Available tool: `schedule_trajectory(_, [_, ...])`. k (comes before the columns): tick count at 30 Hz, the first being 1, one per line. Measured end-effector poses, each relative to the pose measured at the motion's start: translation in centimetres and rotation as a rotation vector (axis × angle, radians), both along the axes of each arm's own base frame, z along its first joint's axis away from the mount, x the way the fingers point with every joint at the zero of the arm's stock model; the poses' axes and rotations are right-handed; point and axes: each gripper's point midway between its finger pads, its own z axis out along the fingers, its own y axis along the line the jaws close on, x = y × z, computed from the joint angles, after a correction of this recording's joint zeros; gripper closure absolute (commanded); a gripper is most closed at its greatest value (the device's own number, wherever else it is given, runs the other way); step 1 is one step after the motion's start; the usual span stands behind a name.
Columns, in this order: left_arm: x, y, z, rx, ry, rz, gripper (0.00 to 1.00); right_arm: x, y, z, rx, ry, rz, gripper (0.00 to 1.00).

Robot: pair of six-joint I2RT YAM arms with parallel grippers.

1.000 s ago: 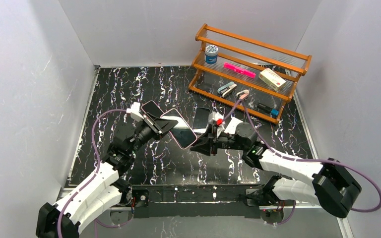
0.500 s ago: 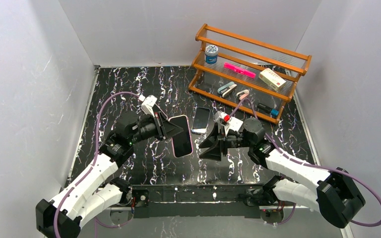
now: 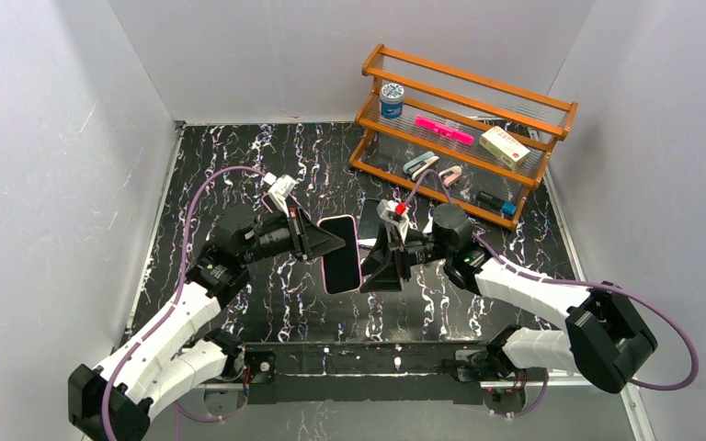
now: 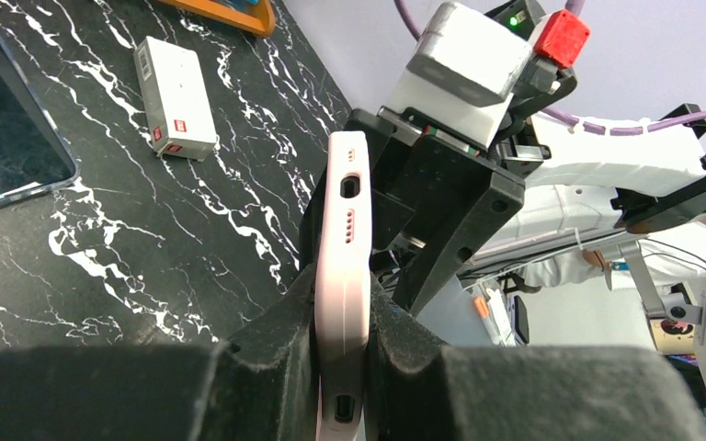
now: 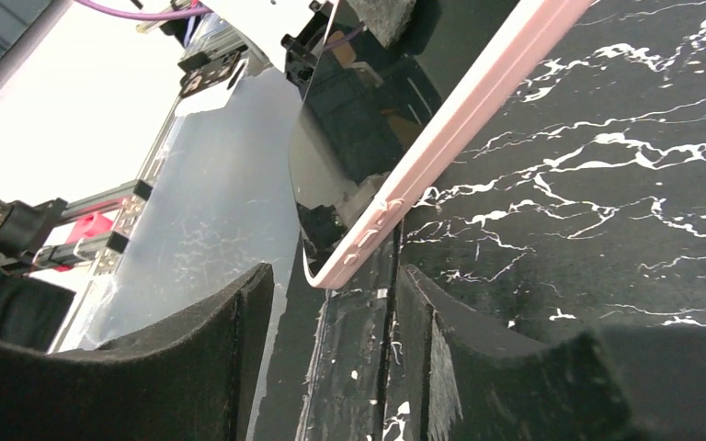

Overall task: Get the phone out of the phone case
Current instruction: Remove the phone case from the phone.

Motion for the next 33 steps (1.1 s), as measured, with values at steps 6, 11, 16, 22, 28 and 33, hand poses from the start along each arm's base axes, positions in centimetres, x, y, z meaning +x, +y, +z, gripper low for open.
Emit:
schedule_trajectory(6, [0.0,-0.3,0.4,-0.017,-0.005,-0.015,1.00,-0.7,0.7,0.0,-0.007,0.010,0.055,0.50])
schedule_trajectory(11, [-0.1,-0.4,0.6,-0.026,-0.007,-0.023,1.00,-0.6,1.0,0.4,0.003,-0.013,0.075,0.69])
schedule_trajectory(16, [-0.4,-0.6,1.1,-0.038,-0.043,-0.052,1.00,-0.8,1.0,0.0,-0.022,0.026,0.087,0.94])
schedule_trajectory(22, [-0.5,-0.7,0.9,-0.034,-0.038,-0.062,1.00,-0.8,0.9,-0.4,-0.045,0.020,0.101,0.99])
schedule_trajectory(28, [-0.1,-1.0,-0.2,-0.014,0.005,-0.062,1.00,-0.6,0.8,-1.6,-0.070,-0.035,0.095,0.98])
schedule_trajectory(33, [0.0,-1.3,-0.7,-0.011,0.035,-0.065,1.00,-0.4,0.6,-2.1,-0.057,-0.141,0.111,0.97])
